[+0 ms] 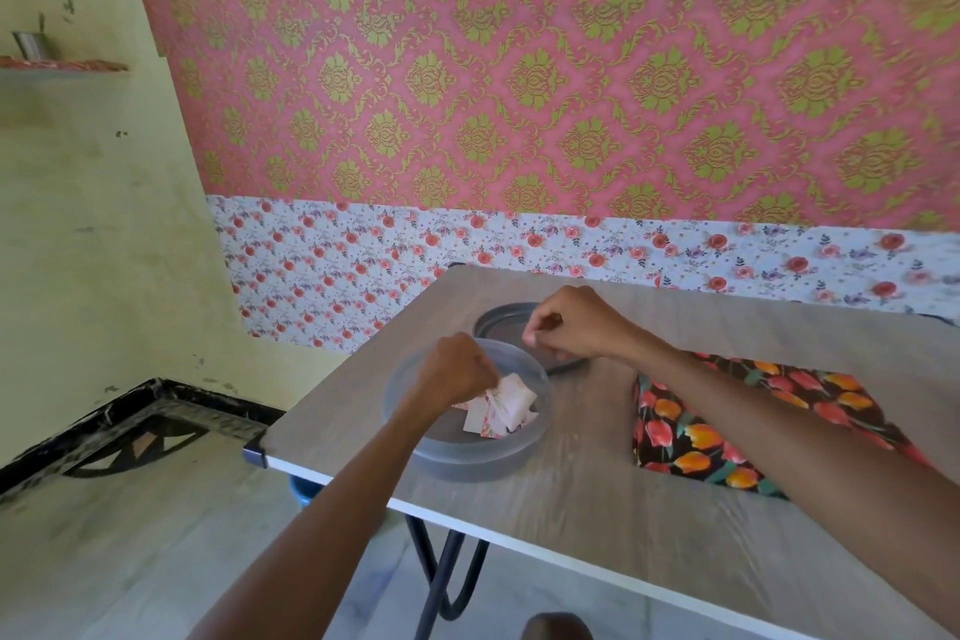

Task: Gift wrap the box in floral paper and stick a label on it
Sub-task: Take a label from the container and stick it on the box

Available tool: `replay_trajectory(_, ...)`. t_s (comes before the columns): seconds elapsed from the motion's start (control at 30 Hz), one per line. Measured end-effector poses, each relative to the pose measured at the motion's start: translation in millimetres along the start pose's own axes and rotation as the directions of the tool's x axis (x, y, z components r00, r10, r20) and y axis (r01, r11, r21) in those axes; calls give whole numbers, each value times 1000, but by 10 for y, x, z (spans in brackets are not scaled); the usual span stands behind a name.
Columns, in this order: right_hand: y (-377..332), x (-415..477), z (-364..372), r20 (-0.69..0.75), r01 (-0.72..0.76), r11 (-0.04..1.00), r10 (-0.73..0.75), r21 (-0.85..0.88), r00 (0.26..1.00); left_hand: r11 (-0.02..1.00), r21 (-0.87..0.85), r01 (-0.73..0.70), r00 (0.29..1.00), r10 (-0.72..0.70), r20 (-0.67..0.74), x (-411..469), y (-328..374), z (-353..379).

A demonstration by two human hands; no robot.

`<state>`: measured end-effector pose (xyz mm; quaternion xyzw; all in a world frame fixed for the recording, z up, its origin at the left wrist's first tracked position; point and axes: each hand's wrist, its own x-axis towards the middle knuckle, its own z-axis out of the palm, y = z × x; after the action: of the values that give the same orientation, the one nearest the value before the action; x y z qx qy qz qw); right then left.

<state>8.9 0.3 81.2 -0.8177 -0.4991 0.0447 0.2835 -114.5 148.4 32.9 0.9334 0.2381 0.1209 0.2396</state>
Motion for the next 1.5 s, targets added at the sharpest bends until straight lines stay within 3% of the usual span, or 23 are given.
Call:
replay_trajectory(0.07, -91, -81, 23, -39, -95, 984, 102, 153, 994, 990, -140, 27, 996, -38, -80, -48, -8, -103)
replay_trajectory(0.17, -178, -108, 92, -58, -202, 948, 222, 246, 973, 955, -294, 42, 978, -99, -183, -157, 12, -275)
replay_trajectory(0.33, -370, -59, 136, 25, -322, 879, 335, 351, 942, 930, -366, 31, 933, -158, -322, -347, 80, -432)
replay_trajectory(0.43, -459, -56, 152, 45, -323, 870, 331, 372, 943, 921, -390, 21, 914, -175, -365, -420, 79, -497)
replay_trajectory(0.6, -495, -78, 212, -12, -286, 883, 313, 371, 950, 803, -593, 61, 934, -255, -248, -466, -15, -543)
replay_trajectory(0.73, -462, -95, 268, -25, -249, 897, 277, 365, 961, 678, -734, 35, 968, -206, -143, -529, -84, -546)
replay_trajectory(0.83, -423, -93, 326, -123, -71, 976, 98, 204, 988, 583, -811, 35, 976, -195, -98, -558, -83, -540)
replay_trajectory(0.9, -440, -96, 364, -246, 43, 998, -30, 46, 969, 500, -865, 31, 979, -191, -76, -562, -67, -531)
replay_trajectory(0.97, -487, -107, 399, -307, 108, 994, -98, 18, 947, 456, -889, 40, 979, -196, -56, -556, -39, -529)
replay_trajectory(1.23, -557, -120, 442, -192, 59, 947, 3, 317, 981, 377, -922, 90, 965, -261, -13, -569, 1, -506)
replay_trajectory(1.5, -552, -131, 458, -208, -27, 947, 97, 319, 973, 384, -918, 101, 969, -249, 3, -581, -36, -465)
